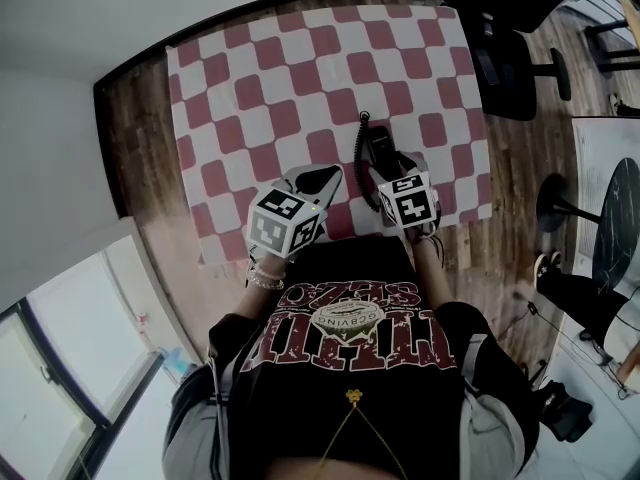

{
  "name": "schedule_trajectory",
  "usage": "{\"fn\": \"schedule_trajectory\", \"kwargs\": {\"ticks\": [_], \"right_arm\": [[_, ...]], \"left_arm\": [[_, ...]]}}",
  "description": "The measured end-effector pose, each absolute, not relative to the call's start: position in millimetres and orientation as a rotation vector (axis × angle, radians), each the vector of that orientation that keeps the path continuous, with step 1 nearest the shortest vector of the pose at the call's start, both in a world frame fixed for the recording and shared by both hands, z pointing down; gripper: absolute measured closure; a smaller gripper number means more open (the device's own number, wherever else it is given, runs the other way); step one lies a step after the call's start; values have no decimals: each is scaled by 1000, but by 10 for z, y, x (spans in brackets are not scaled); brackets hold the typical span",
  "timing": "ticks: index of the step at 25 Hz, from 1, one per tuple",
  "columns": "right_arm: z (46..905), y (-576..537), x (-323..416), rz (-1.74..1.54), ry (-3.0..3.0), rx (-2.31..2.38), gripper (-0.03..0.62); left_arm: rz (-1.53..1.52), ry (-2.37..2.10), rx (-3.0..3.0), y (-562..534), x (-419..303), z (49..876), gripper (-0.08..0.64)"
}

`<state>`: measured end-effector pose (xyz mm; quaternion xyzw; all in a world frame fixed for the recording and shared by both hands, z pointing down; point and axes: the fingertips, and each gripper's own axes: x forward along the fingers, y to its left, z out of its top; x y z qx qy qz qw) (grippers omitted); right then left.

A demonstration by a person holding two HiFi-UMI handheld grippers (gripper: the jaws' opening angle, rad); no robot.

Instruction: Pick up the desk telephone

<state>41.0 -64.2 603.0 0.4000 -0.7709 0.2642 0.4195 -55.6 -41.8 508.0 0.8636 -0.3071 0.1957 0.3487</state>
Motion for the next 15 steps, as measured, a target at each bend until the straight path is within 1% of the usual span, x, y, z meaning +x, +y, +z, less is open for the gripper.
{"fn": "schedule_trajectory", "kwargs": {"ticks": [15], "right_arm": [[6311, -697, 429, 800, -1857, 1089, 318]], "left_arm": [[515, -788, 2222, -429, -578, 5136, 552]]}}
